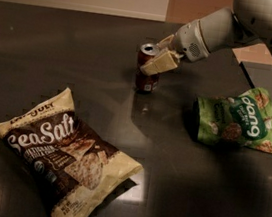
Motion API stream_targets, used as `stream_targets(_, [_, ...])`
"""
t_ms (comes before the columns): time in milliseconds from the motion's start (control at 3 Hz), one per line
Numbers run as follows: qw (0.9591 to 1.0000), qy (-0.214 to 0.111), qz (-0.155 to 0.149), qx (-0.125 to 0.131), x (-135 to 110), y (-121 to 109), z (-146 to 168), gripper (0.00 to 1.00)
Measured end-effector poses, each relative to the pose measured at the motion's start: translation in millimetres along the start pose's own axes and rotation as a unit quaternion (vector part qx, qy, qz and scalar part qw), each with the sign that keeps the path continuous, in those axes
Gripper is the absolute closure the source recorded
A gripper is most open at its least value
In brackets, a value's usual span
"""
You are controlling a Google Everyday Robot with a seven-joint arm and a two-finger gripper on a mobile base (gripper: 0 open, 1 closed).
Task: Knock coke can over
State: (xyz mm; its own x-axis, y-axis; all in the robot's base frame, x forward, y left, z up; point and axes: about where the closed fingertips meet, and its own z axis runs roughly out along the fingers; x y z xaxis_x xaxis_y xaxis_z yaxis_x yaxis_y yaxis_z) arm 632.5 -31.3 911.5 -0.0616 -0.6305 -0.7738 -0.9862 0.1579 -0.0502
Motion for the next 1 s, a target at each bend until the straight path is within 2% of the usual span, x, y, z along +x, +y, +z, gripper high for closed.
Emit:
stream_targets(333, [0.9987, 0.05, -0.011, 0.005, -5.7, 11.6, -19.0, 1.0])
stream_targets(667, [0.9905, 0.133, -0.035, 0.008, -3.5, 22.3, -37.8, 1.0])
stream_targets(1000, [0.9759, 0.209, -0.063, 0.003, 4.1, 33.8, -49.3, 1.0])
